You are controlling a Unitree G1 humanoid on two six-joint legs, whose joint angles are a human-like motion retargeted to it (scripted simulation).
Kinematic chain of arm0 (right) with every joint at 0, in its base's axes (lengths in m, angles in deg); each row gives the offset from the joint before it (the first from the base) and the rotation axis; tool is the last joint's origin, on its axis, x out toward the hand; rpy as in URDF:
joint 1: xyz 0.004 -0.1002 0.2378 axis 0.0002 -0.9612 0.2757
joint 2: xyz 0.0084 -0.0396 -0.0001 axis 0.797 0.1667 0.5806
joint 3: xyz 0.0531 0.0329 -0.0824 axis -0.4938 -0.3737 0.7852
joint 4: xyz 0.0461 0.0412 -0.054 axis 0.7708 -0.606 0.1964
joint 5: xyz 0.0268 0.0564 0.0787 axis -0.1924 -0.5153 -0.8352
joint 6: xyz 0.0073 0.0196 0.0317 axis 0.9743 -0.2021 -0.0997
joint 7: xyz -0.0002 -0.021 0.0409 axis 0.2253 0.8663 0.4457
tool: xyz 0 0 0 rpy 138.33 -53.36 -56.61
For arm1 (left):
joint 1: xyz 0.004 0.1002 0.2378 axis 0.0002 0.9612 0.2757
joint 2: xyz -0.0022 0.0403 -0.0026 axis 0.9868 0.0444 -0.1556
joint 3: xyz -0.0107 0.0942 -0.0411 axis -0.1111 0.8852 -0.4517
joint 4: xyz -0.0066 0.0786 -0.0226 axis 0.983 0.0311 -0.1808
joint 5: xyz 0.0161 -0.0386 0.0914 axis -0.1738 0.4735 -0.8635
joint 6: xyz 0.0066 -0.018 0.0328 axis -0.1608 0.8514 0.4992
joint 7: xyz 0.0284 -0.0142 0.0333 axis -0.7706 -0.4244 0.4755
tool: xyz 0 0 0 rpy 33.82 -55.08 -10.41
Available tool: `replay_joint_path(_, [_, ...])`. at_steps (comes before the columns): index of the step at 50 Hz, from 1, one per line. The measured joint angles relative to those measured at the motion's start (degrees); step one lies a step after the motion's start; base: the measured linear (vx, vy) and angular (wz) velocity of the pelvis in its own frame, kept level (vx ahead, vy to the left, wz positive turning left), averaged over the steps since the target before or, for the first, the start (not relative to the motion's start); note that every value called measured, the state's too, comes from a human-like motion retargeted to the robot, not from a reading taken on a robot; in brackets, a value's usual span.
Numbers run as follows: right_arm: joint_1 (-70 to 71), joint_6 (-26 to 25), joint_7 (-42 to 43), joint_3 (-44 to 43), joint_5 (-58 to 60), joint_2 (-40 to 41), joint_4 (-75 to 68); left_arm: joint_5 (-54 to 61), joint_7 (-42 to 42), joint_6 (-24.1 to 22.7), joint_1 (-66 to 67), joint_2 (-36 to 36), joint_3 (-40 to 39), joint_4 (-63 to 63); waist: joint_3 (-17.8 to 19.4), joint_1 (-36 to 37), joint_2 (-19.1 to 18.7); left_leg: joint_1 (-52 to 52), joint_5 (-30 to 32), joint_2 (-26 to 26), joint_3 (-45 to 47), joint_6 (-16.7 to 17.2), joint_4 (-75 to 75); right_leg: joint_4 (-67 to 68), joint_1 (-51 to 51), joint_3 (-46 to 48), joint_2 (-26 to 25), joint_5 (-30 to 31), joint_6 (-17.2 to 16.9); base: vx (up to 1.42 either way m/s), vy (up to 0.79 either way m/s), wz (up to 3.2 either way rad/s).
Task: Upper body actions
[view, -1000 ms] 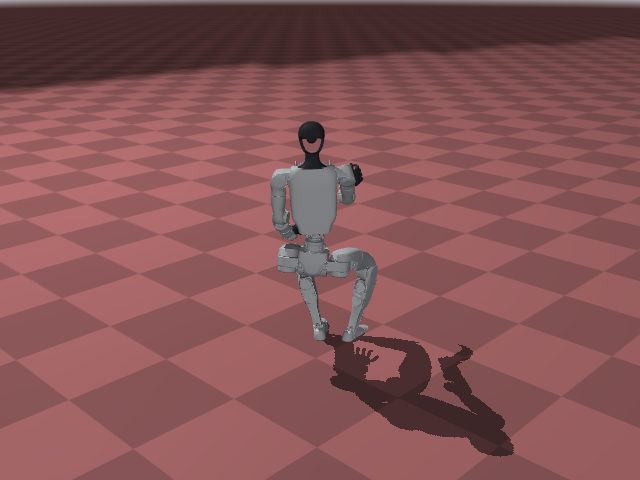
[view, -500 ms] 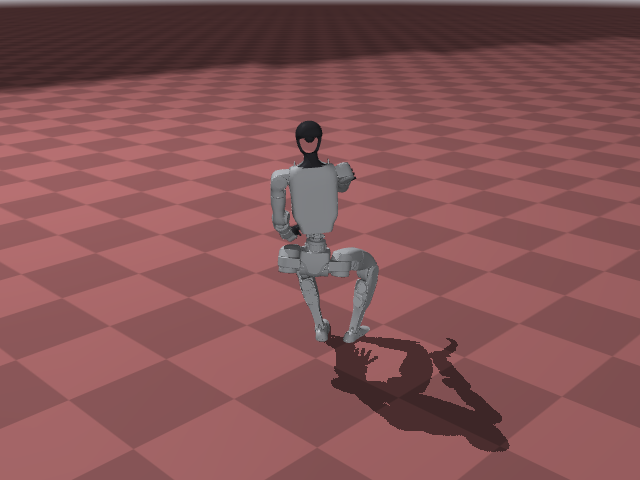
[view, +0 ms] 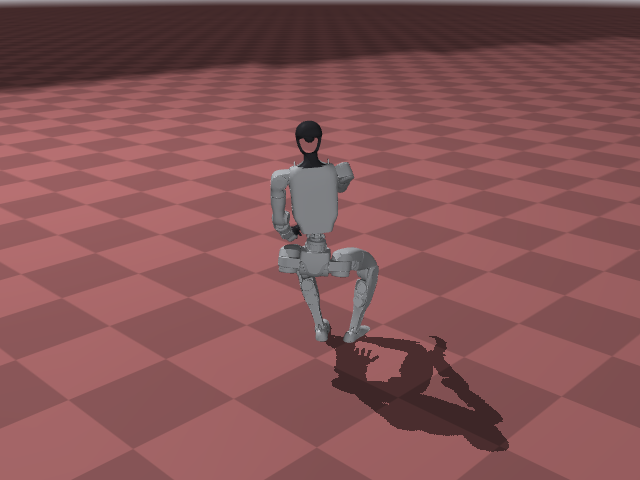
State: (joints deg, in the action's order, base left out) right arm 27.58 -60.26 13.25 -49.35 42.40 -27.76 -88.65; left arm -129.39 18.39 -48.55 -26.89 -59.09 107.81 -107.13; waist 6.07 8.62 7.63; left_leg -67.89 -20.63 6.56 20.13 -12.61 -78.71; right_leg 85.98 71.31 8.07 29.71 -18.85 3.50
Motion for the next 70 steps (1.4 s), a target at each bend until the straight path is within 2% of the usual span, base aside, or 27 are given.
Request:
replay_joint_path(12, [-0.45, 7.35, 0.5, 0.21, -3.42, 0.75, 1.3, -0.16, 0.15, -0.05, 0.3, 0.14, -0.8, -0.42, -0.33, -0.34, -0.15, 0.28, -0.22, -0.56, 0.18, 0.02, -0.25, 0.01, -0.26, 0.01, -0.33, 0.08, 0.07, 0.0, 0.0, 0.0])
replay_joint_path(23, [-6.64, 8.88, -3.35, 0.98, -7.25, 0.86, 14.33, 0.27, 0.13, 0.22, 1.6, 0.76, -1.95, 0.15, -1.14, -1.12, -0.23, 0.5, -0.58, -1.83, 0.23, 0.15, -0.74, -0.28, -0.42, 0.11, -1.5, 0.49, 0.31, 0.0, 0.0, 0.0])
replay_joint_path(38, [-26.71, 10.03, -18.89, 1.21, -13.71, -2.73, 39.95, 1.61, 0.35, 0.7, 4.17, 1.55, -2.23, 1.26, -3.14, -2.3, -1.11, 0.17, -0.98, -3.39, 0.03, 0.27, -1.4, -0.66, -0.12, 0.33, -3.13, 1.04, 0.45, 0.0, 0.02, -0.03])
replay_joint_path(45, [-40.33, 13.03, -24.32, 2.26, -17.74, -4.52, 45.34, 1.68, 0.52, 0.93, 4.94, 1.63, -2.6, 1.56, -3.46, -2.53, -1.21, 0.28, -1.17, -3.97, 0.0, 0.37, -1.57, -0.92, -0.18, 0.39, -3.72, 1.33, 0.51, 0.0, 0.0, 0.0])
replay_joint_path(58, [-61.38, 19.33, -22.49, 5.78, -17.16, 1.66, 50.47, 1.72, 0.67, 0.89, 5.62, 1.46, -4.01, 1.62, -3.95, -3.28, -2.13, 0.07, -1.45, -5.09, -0.09, 0.44, -1.98, -1.42, -0.01, 0.52, -4.91, 1.94, 0.48, 0.0, 0.0, 0.0])
replay_joint_path(70, [-72.25, 25.44, -18.57, 8.48, -15.86, 8.58, 48.28, 1.99, 0.91, 0.83, 6.08, 1.12, -3.86, 1.64, -4.28, -3.27, -3.13, -0.04, -1.51, -5.34, -0.1, 0.43, -2.01, -1.6, 0.06, 0.57, -5.22, 2.13, 0.49, 0.0, 0.0, 0.0])
